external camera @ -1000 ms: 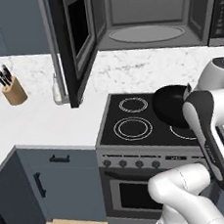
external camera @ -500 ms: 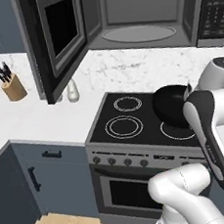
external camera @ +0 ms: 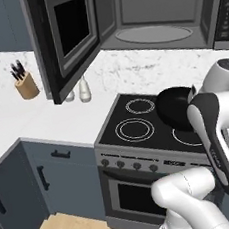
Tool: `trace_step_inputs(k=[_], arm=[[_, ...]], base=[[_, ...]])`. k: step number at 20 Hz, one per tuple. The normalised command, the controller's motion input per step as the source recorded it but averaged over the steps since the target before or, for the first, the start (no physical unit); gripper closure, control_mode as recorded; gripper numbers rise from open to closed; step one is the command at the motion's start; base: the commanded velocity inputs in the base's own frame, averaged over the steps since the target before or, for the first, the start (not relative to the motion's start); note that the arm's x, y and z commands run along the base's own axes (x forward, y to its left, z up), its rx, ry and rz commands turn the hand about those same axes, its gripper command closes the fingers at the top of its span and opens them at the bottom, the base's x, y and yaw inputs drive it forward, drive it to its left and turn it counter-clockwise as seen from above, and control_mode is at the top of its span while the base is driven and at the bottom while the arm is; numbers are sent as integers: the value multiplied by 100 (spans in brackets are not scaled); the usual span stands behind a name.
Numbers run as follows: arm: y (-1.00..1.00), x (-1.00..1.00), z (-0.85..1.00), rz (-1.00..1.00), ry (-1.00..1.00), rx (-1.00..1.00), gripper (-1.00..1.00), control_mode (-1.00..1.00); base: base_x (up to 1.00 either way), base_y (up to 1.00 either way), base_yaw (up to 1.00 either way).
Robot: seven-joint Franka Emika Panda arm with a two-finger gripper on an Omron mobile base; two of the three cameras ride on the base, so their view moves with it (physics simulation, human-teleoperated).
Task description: Pick the garlic from the sink and place it in the bowl. Then pick the bowl and place it in the microwave. Then close the microwave door and press the start button.
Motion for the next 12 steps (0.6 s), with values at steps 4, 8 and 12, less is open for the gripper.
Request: trace_step_inputs(k=[4,8,12], arm=[[0,0,0,0,0,0,100,100],[0,0,0,0,0,0,100,100],[0,0,0,0,0,0,100,100]], base=[[76,0,3],[74,0,-1],[27,3,0]])
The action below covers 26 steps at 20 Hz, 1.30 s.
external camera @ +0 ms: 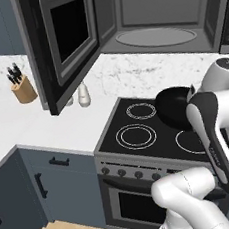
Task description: Pick the garlic from the sink and place it in the bowl. Then pick the bowl and place it in the microwave. Then close the microwave door and press the start button.
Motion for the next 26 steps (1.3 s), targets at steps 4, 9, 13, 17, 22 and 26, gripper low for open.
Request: trace_step_inputs(k=[4,9,13,17,22,26], arm=[[20,31,18,0,-4,0,100,-100],[5,3,67,0,-35,-1,100,-100],[9,15,64,0,-22,-2,100,-100],[-13,14,89,10,18,0,100,-100],[-1,17,56,1,4,-1,100,-100],[0,47,45,0,0,0,100,-100]], base=[[0,0,0],[0,0,0],[0,0,0],[0,0,0],[0,0,0],[0,0,0]])
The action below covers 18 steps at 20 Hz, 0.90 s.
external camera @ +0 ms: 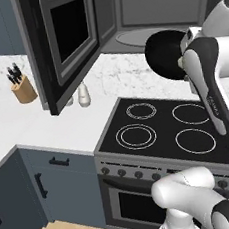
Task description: Pick the garlic from the sink and place it in the bowl. Then pick the bowl and place it in the microwave. Then close the microwave door and press the start button.
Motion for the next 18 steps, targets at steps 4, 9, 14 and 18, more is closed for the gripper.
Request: trace_step_inputs(k=[4,9,14,18], arm=[[0,67,34,0,0,0,100,-100],[0,68,23,-2,-8,0,100,-100],[0,62,19,-3,-10,0,100,-100],[0,65,3,-4,-11,0,100,-100]], base=[[0,0,0],[0,0,0],[0,0,0],[0,0,0]])
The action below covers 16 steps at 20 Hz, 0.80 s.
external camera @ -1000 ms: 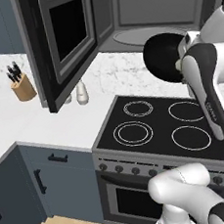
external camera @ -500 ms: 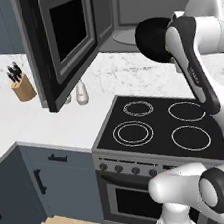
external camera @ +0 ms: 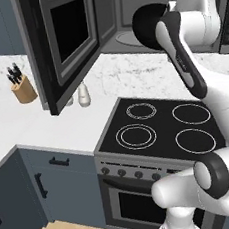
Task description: Pick the garlic from the sink and place it in the bowl. Then pick the bowl and place it in the microwave. Then close the microwave door and press the start button.
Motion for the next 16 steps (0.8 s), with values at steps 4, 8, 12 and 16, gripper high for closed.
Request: trace_step_inputs(k=[4,8,12,16], arm=[[0,65,5,0,-12,0,100,-100],[-8,73,2,0,-1,0,100,-100],[-24,76,0,0,0,0,100,-100],[-35,61,0,0,2,0,100,-100]], base=[[0,0,0],[0,0,0],[0,0,0],[0,0,0]])
